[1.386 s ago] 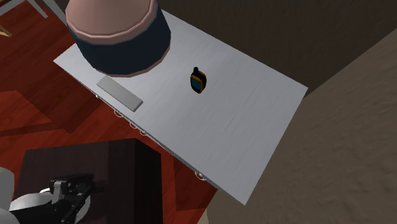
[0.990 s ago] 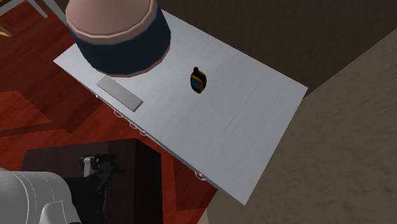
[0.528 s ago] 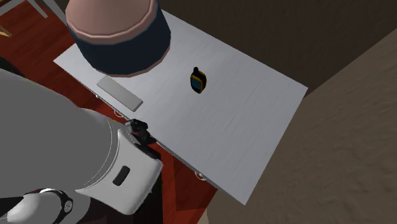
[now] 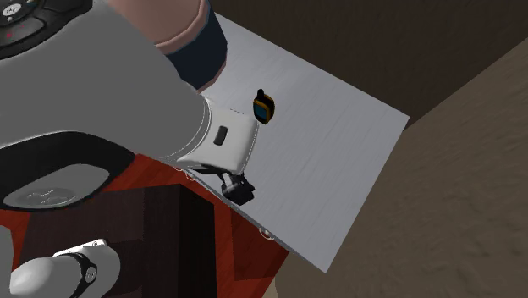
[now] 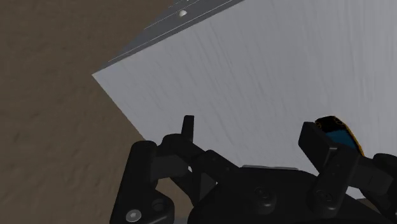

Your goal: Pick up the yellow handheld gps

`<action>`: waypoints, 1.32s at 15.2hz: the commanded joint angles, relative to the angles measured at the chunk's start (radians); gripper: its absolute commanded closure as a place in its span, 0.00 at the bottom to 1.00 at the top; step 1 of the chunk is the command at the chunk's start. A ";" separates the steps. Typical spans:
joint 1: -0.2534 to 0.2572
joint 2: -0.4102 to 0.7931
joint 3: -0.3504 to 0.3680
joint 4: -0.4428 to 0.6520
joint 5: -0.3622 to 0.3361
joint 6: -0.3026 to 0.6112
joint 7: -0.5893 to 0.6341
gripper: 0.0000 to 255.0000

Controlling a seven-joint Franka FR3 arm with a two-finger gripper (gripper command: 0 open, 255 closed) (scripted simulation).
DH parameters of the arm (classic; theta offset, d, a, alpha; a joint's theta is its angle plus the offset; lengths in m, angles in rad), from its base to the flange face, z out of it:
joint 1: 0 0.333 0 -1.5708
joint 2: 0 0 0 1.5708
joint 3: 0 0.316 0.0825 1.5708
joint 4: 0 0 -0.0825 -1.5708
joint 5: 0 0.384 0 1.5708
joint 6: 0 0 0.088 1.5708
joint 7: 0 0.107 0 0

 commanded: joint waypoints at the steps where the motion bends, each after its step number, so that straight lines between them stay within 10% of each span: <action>1: 0.014 0.053 0.029 0.035 -0.023 0.036 0.002 0.00; 20: 0.149 0.493 0.181 0.347 -0.389 0.238 0.065 0.00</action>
